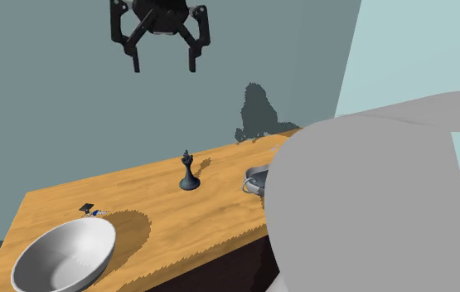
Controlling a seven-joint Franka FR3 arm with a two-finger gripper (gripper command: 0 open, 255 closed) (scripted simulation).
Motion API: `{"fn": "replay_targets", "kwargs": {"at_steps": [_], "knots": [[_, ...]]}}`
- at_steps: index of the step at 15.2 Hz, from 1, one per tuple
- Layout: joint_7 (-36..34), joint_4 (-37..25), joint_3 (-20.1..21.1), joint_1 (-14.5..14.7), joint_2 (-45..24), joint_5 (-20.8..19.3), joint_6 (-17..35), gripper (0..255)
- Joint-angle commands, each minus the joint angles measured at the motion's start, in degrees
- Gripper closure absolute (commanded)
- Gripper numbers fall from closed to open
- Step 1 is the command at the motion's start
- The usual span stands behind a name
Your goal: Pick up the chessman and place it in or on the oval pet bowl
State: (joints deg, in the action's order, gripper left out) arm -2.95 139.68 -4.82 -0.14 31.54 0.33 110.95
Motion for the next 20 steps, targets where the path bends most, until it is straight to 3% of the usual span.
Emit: {"fn": "replay_targets", "kwargs": {"at_steps": [1,11,20], "knots": [[1.04,-0.29,-0.68,-0.05,-4.04,-0.19,3.64,0],[5.92,-6.77,-3.1,0.02,-25.85,0.96,17.86,0],[10.59,-18.99,-3.49,-1.05,-46.44,4.02,25.13,0]]}}
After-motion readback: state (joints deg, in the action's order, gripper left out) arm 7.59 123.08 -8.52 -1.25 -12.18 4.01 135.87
